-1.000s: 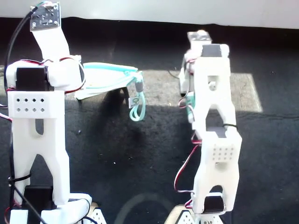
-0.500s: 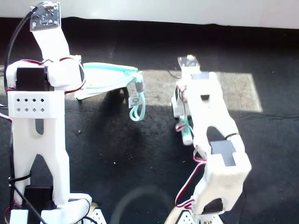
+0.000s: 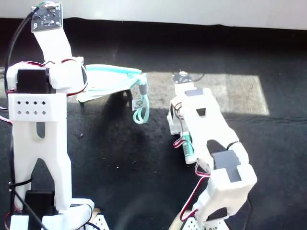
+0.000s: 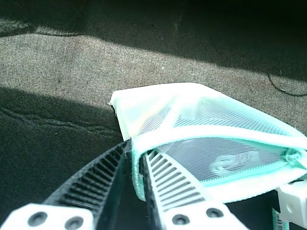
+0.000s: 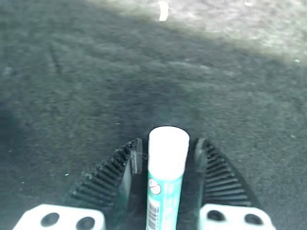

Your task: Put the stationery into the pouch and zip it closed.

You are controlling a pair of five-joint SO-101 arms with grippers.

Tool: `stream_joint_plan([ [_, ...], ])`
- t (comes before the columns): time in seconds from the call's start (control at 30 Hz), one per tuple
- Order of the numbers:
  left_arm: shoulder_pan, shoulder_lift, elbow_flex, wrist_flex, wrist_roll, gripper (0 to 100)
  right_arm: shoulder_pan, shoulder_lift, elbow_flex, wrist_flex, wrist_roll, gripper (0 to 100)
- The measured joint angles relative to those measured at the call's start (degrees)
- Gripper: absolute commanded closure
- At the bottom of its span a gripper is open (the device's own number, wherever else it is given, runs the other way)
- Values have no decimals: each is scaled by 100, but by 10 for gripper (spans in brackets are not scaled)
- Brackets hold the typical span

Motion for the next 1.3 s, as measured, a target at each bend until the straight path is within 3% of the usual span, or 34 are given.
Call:
stream_joint_plan([
  [0.43,0,0,0,0,0,992,-97,0,9,-9,9,846],
  [0.73,0,0,0,0,0,992,-62,325,-123,-18,413,848],
  [0.8,0,0,0,0,0,992,44,607,-325,-9,466,875],
  [0.9,0,0,0,0,0,992,193,1020,-659,176,475,998],
  [1.07,0,0,0,0,0,992,396,1152,-1073,519,510,991],
  [1.3,0,0,0,0,0,992,404,-88,-1240,1160,527,991],
])
